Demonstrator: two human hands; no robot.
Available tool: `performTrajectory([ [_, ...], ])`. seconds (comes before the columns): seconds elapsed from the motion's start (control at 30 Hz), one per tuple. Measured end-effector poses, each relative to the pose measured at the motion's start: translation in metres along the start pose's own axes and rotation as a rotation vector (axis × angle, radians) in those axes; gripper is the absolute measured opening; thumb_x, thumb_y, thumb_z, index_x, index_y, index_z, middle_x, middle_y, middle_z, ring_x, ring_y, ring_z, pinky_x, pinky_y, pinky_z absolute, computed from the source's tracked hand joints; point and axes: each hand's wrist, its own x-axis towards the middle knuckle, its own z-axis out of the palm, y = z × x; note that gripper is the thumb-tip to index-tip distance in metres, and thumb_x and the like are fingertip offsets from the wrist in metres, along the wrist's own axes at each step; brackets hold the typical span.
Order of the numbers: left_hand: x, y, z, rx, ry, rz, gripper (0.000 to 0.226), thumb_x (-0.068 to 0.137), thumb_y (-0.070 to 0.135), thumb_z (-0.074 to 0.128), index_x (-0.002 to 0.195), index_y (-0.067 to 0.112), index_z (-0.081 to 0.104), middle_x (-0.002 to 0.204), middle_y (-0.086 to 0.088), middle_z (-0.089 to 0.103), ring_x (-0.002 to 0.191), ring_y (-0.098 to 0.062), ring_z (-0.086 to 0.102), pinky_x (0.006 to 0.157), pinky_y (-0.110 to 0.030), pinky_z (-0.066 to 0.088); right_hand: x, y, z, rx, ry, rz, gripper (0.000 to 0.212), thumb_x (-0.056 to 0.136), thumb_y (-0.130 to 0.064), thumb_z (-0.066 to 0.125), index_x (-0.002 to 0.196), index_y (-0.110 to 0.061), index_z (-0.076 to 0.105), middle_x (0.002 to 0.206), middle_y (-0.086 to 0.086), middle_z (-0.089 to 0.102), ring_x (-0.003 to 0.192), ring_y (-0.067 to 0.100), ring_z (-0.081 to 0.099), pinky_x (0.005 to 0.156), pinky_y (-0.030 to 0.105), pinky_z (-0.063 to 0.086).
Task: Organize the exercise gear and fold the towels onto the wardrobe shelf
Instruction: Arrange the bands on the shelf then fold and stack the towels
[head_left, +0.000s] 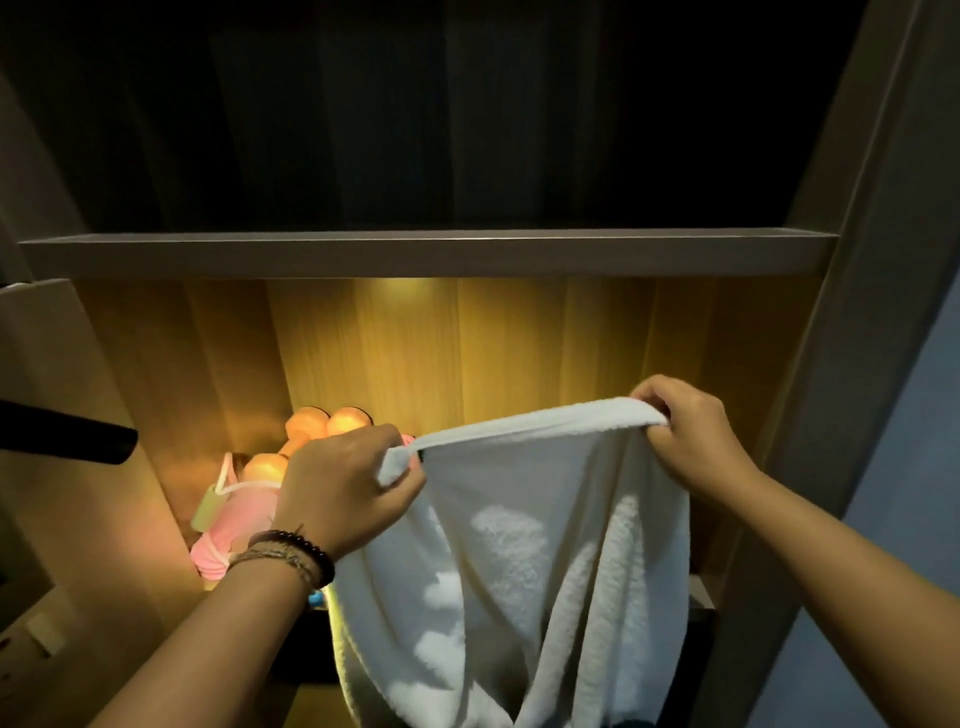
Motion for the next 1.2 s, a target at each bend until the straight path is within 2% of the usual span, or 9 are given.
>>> performTrajectory([
  [0.1,0.004,0.0,-0.002,-0.097,0.055,-0.176,0.026,0.076,0.041,0.054,0.066,0.018,0.059,0.064,0.003,0.057,0.055,-0.018,0.049,0.048,-0.032,0.044,0.007,-0.03,-0.006,0.219,0.06,-0.03,0.023,0.09,-0.001,0.058,0.096,-0.019,0.069,0.088,-0.009,0.065,0.088,0.007,0.059,0.07,0.025,0.051],
  [0.2,0.012,0.016,-0.01,-0.353,0.13,-0.219,0.016,0.072,0.033,0.061,0.069,0.017,0.059,0.095,0.009,0.066,0.083,-0.005,0.059,0.069,-0.027,0.049,0.009,-0.058,-0.013,0.29,0.138,-0.068,0.018,0.086,-0.006,0.066,0.094,-0.018,0.076,0.08,-0.014,0.067,0.084,0.005,0.064,0.069,0.027,0.056],
  [0.33,0.02,0.049,-0.015,-0.716,-0.061,-0.27,0.036,0.074,0.04,0.075,0.102,0.029,0.055,0.123,0.021,0.061,0.117,0.009,0.053,0.093,-0.009,0.042,0.008,-0.086,-0.01,0.191,0.119,-0.171,0.012,0.08,-0.009,0.073,0.087,-0.016,0.079,0.08,-0.003,0.073,0.075,0.009,0.066,0.064,0.027,0.053],
  [0.4,0.025,0.059,-0.008,-0.706,-0.127,-0.273,0.045,0.079,0.034,0.077,0.117,0.032,0.054,0.118,0.022,0.063,0.111,0.009,0.056,0.091,-0.011,0.045,0.005,-0.094,-0.006,0.153,0.107,-0.229,0.013,0.078,-0.007,0.073,0.084,-0.015,0.08,0.078,-0.002,0.074,0.072,0.009,0.065,0.062,0.029,0.052],
  [0.53,0.029,0.072,0.008,-0.654,-0.15,-0.288,0.004,0.084,0.028,0.068,0.088,0.029,0.067,0.087,0.014,0.069,0.083,-0.005,0.064,0.077,-0.035,0.053,-0.001,-0.095,-0.006,0.138,0.08,-0.204,0.015,0.077,-0.004,0.071,0.083,-0.015,0.08,0.079,-0.004,0.073,0.073,0.007,0.065,0.063,0.031,0.055],
  [0.73,0.031,0.087,0.022,-0.673,-0.082,-0.384,0.013,0.093,0.02,0.056,0.08,0.023,0.055,0.06,0.002,0.053,0.052,-0.007,0.045,0.05,-0.029,0.036,-0.009,-0.075,-0.015,0.042,-0.063,-0.094,0.012,0.081,-0.01,0.069,0.083,-0.019,0.077,0.076,-0.003,0.07,0.069,0.012,0.063,0.058,0.032,0.05],
  [0.93,0.035,0.078,0.031,-0.358,-0.194,-0.402,0.006,0.096,0.031,0.05,0.091,0.028,0.051,0.062,0.004,0.055,0.056,-0.016,0.052,0.046,-0.026,0.03,-0.004,-0.03,0.003,-0.224,-0.254,0.123,0.008,0.086,-0.021,0.067,0.078,-0.018,0.068,0.076,0.004,0.064,0.067,0.022,0.062,0.06,0.041,0.056],
  [1.1,0.04,0.033,0.034,-0.207,-0.144,-0.432,0.011,0.097,0.031,0.049,0.101,0.022,0.056,0.076,-0.004,0.063,0.068,-0.025,0.057,0.054,-0.031,0.039,0.009,-0.014,-0.001,-0.261,-0.21,0.203,0.009,0.086,-0.014,0.065,0.079,-0.019,0.069,0.076,0.004,0.064,0.07,0.02,0.063,0.068,0.044,0.06],
  [1.2,0.05,0.009,0.033,-0.172,-0.109,-0.521,0.013,0.098,0.024,0.049,0.098,0.013,0.056,0.077,-0.007,0.058,0.068,-0.026,0.05,0.057,-0.032,0.032,0.031,-0.018,-0.014,-0.295,-0.111,0.199,0.005,0.088,-0.015,0.065,0.087,-0.012,0.068,0.076,0.007,0.063,0.067,0.023,0.061,0.061,0.038,0.055],
])
